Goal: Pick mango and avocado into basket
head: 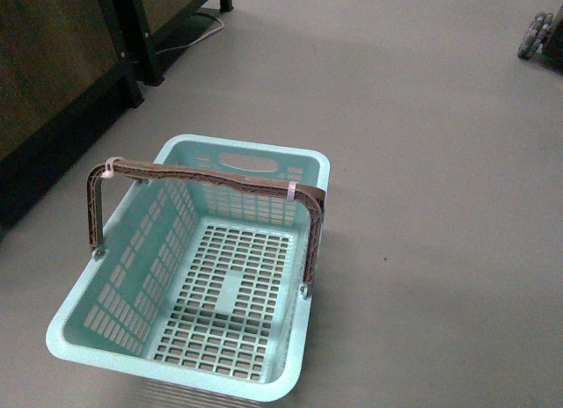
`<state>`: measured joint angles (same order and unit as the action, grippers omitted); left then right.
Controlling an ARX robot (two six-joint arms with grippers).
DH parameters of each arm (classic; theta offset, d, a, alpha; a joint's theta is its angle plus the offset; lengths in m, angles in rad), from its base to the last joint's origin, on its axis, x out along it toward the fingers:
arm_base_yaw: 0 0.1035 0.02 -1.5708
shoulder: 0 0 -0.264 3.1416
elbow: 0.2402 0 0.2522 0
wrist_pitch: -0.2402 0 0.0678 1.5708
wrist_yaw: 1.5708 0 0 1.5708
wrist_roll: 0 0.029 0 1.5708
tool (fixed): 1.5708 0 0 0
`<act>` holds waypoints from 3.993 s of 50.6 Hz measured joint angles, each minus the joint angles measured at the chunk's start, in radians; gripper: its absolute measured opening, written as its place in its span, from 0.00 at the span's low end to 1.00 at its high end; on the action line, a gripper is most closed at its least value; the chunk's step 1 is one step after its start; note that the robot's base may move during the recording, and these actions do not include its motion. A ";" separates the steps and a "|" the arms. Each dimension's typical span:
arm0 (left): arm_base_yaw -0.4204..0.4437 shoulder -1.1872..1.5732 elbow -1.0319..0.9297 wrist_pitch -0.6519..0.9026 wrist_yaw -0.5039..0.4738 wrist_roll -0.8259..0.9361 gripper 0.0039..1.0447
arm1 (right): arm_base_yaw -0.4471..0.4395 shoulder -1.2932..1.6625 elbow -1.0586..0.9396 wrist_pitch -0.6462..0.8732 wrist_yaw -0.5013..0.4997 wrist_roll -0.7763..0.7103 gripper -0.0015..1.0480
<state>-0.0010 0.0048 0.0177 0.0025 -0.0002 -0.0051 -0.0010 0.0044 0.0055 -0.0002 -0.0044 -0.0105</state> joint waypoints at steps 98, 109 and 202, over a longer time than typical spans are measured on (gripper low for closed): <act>-0.314 2.070 0.517 1.003 -0.084 -1.309 0.93 | 0.000 0.000 0.000 0.000 0.000 0.000 0.93; -0.298 2.278 0.713 1.110 -0.032 -1.344 0.93 | 0.000 0.000 0.000 0.000 0.000 0.000 0.93; -0.178 0.747 0.631 0.052 -0.079 -1.432 0.08 | 0.000 0.000 0.000 0.000 0.000 0.000 0.93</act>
<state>-0.1787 0.7517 0.6483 0.0544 -0.0795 -1.4368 -0.0010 0.0044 0.0055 -0.0002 -0.0044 -0.0105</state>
